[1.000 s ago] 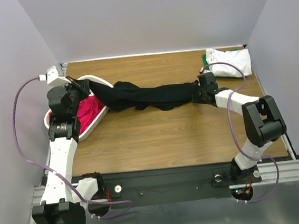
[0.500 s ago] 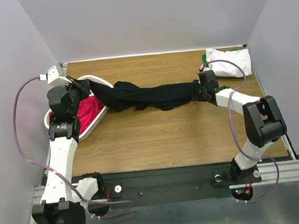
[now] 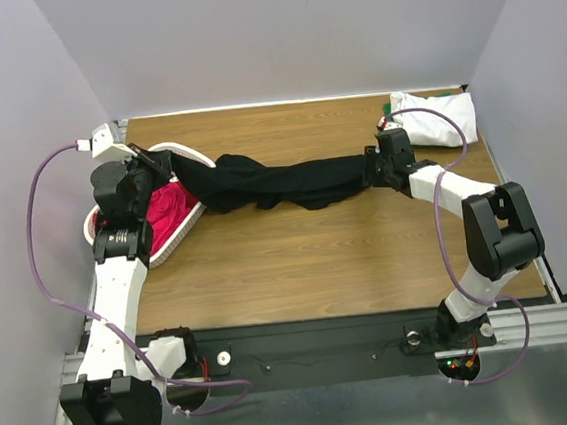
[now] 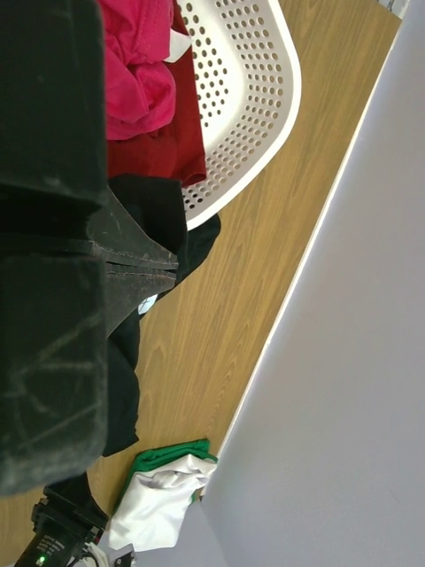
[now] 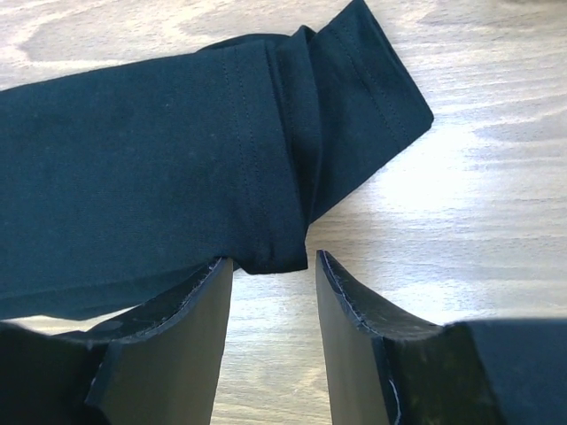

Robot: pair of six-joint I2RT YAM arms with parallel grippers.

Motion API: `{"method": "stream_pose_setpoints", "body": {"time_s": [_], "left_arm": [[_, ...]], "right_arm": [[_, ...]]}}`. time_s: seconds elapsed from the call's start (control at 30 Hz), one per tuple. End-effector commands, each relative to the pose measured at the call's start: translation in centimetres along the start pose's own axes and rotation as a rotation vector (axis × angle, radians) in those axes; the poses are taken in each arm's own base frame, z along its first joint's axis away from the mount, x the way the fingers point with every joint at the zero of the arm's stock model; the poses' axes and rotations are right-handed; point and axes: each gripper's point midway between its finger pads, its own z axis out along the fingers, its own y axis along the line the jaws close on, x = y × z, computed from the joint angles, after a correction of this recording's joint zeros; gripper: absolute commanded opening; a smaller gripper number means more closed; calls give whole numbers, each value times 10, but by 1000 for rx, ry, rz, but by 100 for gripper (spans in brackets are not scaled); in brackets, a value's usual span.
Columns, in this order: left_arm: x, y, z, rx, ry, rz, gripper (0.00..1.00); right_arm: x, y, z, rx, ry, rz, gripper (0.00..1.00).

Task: Fold and stack the t-shirts
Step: Flatten the tshirt out

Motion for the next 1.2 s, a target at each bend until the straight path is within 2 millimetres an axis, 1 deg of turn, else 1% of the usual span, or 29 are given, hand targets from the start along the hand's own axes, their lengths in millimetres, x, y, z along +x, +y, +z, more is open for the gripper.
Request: {"method": "stream_pose_setpoints", "body": {"time_s": [0.0,0.03,0.17,0.37,0.43,0.53,0.87,1.07,1.17], "left_arm": [[-17,-12,-1,53,-62,19,0],[-16,-11,0,52,-60,21,0],[-15,-11,2,56,-55,16,0],[-12,-12,3,62,-46,16,0],[-14,-12,2,61,-52,16,0],[-14,-12,2,61,-52,18,0],[-12,-12,2,61,-48,17,0],[-12,-11,2,60,-49,17,0],[-12,-12,1,60,-50,19,0]], "right_arm": [[-36,11,-16,-50,-102,2,49],[-39,10,-19,-50,-112,2,49],[-42,7,-21,-34,-123,-6,49],[-41,9,-15,-41,-111,-11,49],[-34,8,-8,-34,-88,-14,49],[-28,5,-3,-21,-73,-12,49],[-5,-11,5,8,-13,50,49],[1,-15,8,-8,11,77,48],[0,-12,8,-25,14,80,48]]}}
